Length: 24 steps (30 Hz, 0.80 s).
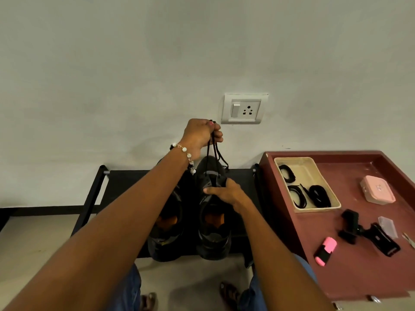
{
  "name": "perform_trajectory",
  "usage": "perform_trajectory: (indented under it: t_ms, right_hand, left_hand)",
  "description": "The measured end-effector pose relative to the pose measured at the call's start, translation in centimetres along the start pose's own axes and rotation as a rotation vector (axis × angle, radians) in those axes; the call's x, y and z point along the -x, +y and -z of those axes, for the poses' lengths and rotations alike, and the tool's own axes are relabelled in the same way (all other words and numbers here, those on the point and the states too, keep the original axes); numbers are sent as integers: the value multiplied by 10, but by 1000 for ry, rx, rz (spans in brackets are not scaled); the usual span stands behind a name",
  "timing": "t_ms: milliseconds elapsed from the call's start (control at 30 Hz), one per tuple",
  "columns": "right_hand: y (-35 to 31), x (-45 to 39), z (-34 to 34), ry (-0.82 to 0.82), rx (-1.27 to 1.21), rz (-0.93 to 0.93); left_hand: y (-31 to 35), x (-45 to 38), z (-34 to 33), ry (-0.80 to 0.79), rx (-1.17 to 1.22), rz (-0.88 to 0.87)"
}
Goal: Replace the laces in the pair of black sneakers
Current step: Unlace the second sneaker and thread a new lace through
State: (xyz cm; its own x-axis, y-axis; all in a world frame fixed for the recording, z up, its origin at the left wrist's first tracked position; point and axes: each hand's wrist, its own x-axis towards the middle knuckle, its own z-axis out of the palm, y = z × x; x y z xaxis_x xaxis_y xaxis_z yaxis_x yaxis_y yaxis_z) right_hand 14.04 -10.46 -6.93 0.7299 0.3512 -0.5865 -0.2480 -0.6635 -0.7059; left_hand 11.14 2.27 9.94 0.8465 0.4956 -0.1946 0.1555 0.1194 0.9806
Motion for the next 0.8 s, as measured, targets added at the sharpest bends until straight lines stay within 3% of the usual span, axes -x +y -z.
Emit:
perform_trajectory:
  t_ms: [333, 467, 533, 600, 700, 800]
  right_hand:
    - [-19, 27, -8, 86, 7, -10]
    - [-39, 40, -7, 312, 206, 195]
    - [-53, 46, -4, 370, 64, 378]
    - [-64, 53, 2, 322, -225, 491]
    - [-74, 64, 17, 246, -490, 583]
    - [-78, 69, 31, 206, -506, 623]
  left_hand:
    - [13, 3, 0, -65, -57, -10]
    - [15, 3, 2, -79, -74, -52]
    - [14, 4, 6, -79, -107, -82]
    - [10, 1, 14, -48, -153, -125]
    - [-7, -5, 32, 128, -178, -148]
    - [-31, -7, 50, 341, -555, -35]
